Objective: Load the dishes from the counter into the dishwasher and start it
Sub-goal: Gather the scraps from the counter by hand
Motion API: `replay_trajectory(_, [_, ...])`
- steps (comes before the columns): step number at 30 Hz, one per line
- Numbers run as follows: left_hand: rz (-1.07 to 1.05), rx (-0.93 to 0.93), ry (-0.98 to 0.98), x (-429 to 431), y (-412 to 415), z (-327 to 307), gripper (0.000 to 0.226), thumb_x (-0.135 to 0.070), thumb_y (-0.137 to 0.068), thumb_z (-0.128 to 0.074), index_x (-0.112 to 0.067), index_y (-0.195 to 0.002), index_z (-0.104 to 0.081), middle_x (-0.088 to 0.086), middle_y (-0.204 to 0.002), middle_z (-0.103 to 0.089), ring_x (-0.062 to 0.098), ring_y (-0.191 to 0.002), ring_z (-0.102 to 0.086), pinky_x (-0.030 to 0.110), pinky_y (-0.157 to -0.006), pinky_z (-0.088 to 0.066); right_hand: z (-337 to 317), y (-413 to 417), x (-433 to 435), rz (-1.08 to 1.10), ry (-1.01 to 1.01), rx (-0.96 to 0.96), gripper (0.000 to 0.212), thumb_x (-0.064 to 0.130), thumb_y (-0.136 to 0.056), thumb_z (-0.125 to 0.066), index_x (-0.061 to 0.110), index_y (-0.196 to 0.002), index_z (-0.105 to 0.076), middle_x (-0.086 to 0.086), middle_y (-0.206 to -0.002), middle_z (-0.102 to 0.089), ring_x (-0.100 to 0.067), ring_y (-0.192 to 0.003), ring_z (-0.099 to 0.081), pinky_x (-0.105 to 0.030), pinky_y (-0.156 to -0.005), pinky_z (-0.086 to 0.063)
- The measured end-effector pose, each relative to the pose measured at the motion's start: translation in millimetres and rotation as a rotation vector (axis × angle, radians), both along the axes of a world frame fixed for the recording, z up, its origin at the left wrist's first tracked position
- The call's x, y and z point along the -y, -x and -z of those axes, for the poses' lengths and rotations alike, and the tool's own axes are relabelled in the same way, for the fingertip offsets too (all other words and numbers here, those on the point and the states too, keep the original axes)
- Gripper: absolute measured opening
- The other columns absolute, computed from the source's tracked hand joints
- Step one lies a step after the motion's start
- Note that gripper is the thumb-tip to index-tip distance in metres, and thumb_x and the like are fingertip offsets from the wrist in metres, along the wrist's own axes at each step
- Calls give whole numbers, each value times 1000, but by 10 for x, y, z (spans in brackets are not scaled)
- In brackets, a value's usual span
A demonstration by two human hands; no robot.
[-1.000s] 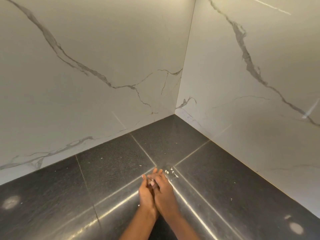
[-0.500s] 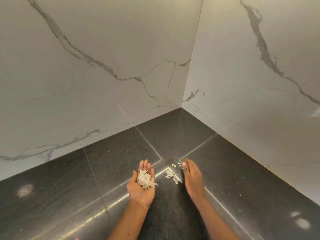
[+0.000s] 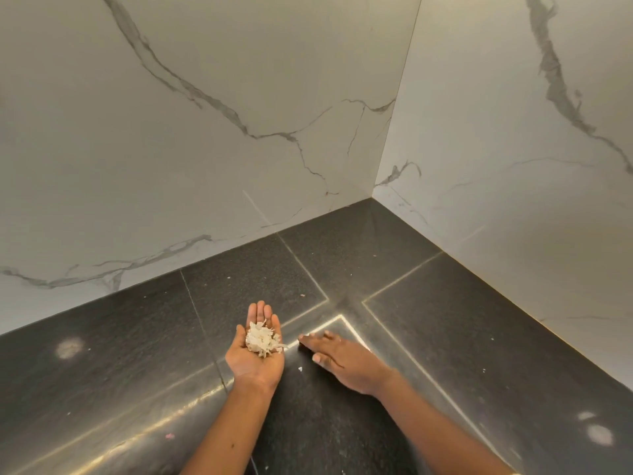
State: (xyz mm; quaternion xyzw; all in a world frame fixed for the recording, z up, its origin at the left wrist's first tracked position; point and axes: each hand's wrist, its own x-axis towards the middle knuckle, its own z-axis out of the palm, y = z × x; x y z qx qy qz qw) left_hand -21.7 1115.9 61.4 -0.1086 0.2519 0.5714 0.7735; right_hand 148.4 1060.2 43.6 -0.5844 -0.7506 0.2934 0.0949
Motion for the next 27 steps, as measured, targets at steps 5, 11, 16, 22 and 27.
replay_trajectory(5, [-9,22,-4,105,138,-30,41,-27,-101,-24,-10,-104,-62,3,-108,-65,14,-94,-64,27,-81,-54,-22,-84,311,593,-129,-589,34,40,-100,-31,43,-133,-39,28,-137,-38,9,-130,-33,-22,-111,-22])
replay_trajectory(11, [-2,43,15,416,292,-107,41,-26,-101,-24,-9,-103,-61,5,-106,-65,16,-93,-64,29,-71,-56,-99,-2,74,262,-23,90,51,38,-102,-19,18,-149,-17,3,-157,-13,-9,-144,-4,-22,-112,-2])
replay_trajectory(16, [-52,57,28,614,445,-198,40,-25,-101,-25,-8,-103,-61,7,-106,-65,18,-95,-63,29,-86,-49,-153,370,81,90,-43,152,47,33,-103,-20,20,-148,-20,5,-156,-12,-7,-144,-5,-15,-108,3])
replay_trajectory(22, [-77,45,41,683,608,-232,41,-25,-101,-25,-9,-103,-63,6,-102,-68,17,-80,-71,27,-86,-51,-184,414,410,-17,-17,-26,39,34,-101,-34,23,-136,-47,15,-142,-41,16,-123,-21,-1,-104,-6])
replay_trajectory(27, [-99,75,30,757,666,-246,41,-26,-101,-25,-9,-103,-63,5,-96,-71,17,-74,-72,29,-73,-56,-128,167,748,530,-201,-172,50,47,-93,-35,21,-133,-50,11,-131,-54,3,-120,-48,-15,-105,-31])
